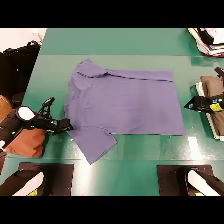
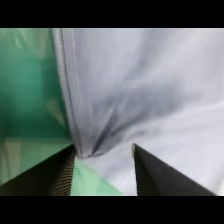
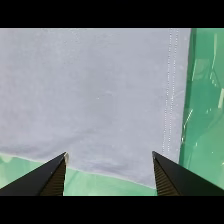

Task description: Fold the shirts.

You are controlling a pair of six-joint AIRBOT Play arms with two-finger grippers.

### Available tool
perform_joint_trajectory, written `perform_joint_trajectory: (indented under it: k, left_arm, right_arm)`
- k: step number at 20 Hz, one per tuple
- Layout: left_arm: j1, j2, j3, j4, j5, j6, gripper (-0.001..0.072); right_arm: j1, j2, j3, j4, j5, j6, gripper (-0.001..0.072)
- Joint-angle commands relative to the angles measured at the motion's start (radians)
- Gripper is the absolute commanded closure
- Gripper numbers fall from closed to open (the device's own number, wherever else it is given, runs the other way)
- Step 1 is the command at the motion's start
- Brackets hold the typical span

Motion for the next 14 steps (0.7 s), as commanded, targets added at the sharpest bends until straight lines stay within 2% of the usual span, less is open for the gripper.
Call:
perform_joint_trajectory:
  k: [1, 2, 3, 7, 10, 13, 14]
  left_arm:
    - [0.000, 0.001, -0.010, -0.008, 0.035, 0.000, 0.0296]
    - [0.000, 0.001, -0.010, -0.008, 0.035, 0.002, 0.0504]
    - [0.000, 0.001, -0.010, -0.008, 0.035, 0.002, 0.0671]
    - [0.000, 0.001, 0.074, -0.005, -0.028, 0.038, 0.0683]
    - [0.000, 0.001, 0.186, -0.008, -0.113, 0.083, 0.0683]
    - [0.000, 0.001, 0.233, -0.011, -0.107, 0.083, 0.0683]
    - [0.000, 0.001, 0.233, -0.013, -0.097, 0.083, 0.0682]
  right_arm:
    - [0.000, 0.002, -0.001, 0.000, 0.003, 0.000, 0.0111]
    - [-0.001, 0.001, -0.001, 0.000, 0.004, 0.000, 0.0111]
    - [-0.001, 0.002, -0.001, 0.000, 0.005, 0.000, 0.0111]
    - [-0.049, 0.002, -0.019, -0.005, 0.069, -0.026, 0.0111]
    - [-0.195, 0.032, -0.138, -0.010, 0.069, -0.035, 0.0146]
    - [-0.357, 0.034, -0.272, -0.008, 0.053, -0.034, 0.0148]
    - [-0.396, 0.020, -0.314, 0.001, 0.045, -0.034, 0.0178]
